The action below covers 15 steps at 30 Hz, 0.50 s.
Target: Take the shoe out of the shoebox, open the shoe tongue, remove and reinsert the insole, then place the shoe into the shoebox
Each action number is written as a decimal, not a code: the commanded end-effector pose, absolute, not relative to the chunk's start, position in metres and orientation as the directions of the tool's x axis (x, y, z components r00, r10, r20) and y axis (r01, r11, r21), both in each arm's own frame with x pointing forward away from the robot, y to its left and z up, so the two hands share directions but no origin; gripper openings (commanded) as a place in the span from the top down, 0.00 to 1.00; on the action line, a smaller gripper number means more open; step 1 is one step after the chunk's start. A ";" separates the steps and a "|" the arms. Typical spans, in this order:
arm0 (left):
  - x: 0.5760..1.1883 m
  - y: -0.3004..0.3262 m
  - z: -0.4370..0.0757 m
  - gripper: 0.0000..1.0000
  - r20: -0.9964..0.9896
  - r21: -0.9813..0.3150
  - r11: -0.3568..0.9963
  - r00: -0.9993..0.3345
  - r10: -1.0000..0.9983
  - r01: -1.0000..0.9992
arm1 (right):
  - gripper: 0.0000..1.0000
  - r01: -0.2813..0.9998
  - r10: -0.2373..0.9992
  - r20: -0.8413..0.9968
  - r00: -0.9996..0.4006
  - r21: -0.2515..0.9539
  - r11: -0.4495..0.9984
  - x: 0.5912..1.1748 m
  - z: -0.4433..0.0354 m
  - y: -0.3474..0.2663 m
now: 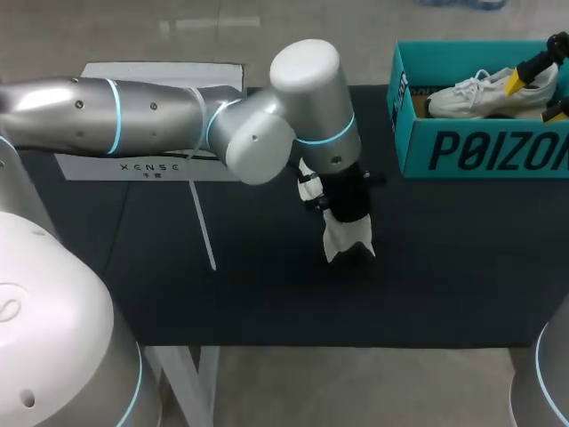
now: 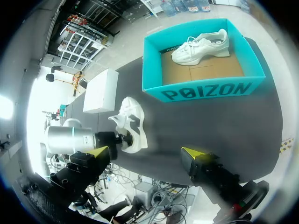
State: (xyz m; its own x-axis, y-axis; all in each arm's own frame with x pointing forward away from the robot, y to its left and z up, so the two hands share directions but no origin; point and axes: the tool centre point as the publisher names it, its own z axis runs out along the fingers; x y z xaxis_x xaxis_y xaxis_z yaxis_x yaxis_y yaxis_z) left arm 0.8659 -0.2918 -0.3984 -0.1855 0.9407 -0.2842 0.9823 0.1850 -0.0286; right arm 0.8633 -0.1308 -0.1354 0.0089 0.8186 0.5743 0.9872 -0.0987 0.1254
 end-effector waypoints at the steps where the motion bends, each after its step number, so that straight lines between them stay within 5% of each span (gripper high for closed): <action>1: 0.864 -0.285 -0.384 1.00 -0.252 -0.028 0.154 -0.156 0.955 0.988 | 0.00 0.987 0.819 0.573 0.009 0.124 -0.098 0.864 -0.136 -0.131; 15: 0.901 -0.286 -0.338 1.00 -0.291 0.069 0.204 -0.175 0.941 0.977 | 0.00 0.987 0.819 0.573 0.009 0.124 -0.098 0.864 -0.136 -0.131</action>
State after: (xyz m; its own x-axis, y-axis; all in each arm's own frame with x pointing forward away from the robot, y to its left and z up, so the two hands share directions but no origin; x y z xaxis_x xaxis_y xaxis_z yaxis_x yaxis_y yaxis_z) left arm 0.8972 -0.2896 -0.3479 -0.1733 0.9394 -0.2959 0.9761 0.2038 0.0753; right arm 0.8633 -0.1308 -0.1353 0.0089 0.8186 0.5743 0.9872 -0.0987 0.1255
